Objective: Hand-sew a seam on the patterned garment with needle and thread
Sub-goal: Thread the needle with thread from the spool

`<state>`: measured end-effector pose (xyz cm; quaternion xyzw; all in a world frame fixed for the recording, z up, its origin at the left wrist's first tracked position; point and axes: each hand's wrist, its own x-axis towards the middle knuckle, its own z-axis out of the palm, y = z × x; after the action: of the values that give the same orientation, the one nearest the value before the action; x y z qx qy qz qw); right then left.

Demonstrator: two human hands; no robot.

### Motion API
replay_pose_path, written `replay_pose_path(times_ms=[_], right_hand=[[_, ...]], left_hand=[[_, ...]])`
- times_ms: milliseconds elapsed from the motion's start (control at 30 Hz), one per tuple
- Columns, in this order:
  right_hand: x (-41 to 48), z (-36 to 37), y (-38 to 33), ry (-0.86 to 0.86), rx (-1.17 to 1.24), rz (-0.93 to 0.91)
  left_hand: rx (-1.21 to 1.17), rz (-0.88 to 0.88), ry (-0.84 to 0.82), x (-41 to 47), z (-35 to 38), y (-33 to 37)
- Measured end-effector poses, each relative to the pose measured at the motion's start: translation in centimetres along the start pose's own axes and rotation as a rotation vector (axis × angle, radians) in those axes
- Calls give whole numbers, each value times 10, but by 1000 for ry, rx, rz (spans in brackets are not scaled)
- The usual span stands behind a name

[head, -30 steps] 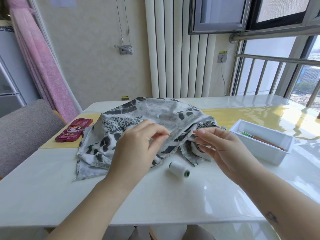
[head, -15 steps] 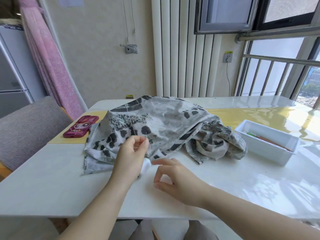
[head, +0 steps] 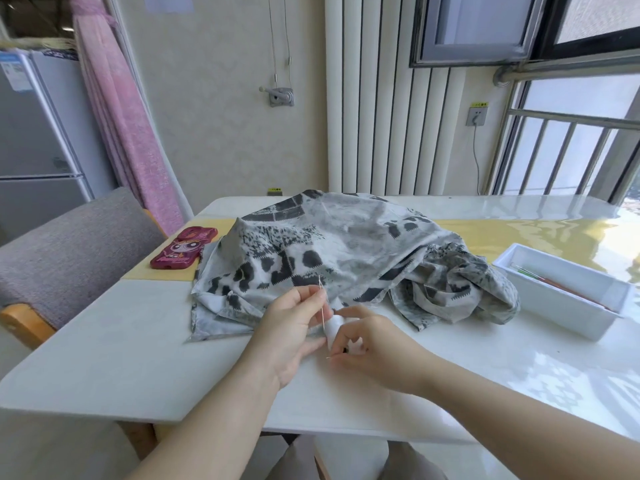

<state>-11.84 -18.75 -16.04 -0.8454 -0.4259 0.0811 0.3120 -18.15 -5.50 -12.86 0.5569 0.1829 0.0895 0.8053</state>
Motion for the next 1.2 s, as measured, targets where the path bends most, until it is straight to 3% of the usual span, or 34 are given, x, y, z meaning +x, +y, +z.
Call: replay_pose_path(times_ms=[133, 367, 600, 700, 833, 1000, 1133, 1200], right_hand=[[-23, -25, 18, 33, -117, 69], [-47, -71, 43, 100, -365, 259], [-41, -70, 40, 67, -434, 223], [-32, -70, 36, 163, -336, 152], [-22, -73, 23, 278, -229, 215], [-12, -73, 21, 142, -471, 309], [-2, -74, 14, 334, -506, 236], [2, -73, 11, 332, -470, 173]], left_hand=[[5, -12, -105, 2, 17, 2], [125, 159, -76, 12, 26, 22], [373, 311, 58, 19, 2, 20], [482, 327, 82, 20, -12, 16], [542, 360, 87, 17, -24, 14], [654, 401, 99, 15, -36, 14], [783, 445, 110, 14, -41, 13], [817, 456, 110, 14, -42, 12]])
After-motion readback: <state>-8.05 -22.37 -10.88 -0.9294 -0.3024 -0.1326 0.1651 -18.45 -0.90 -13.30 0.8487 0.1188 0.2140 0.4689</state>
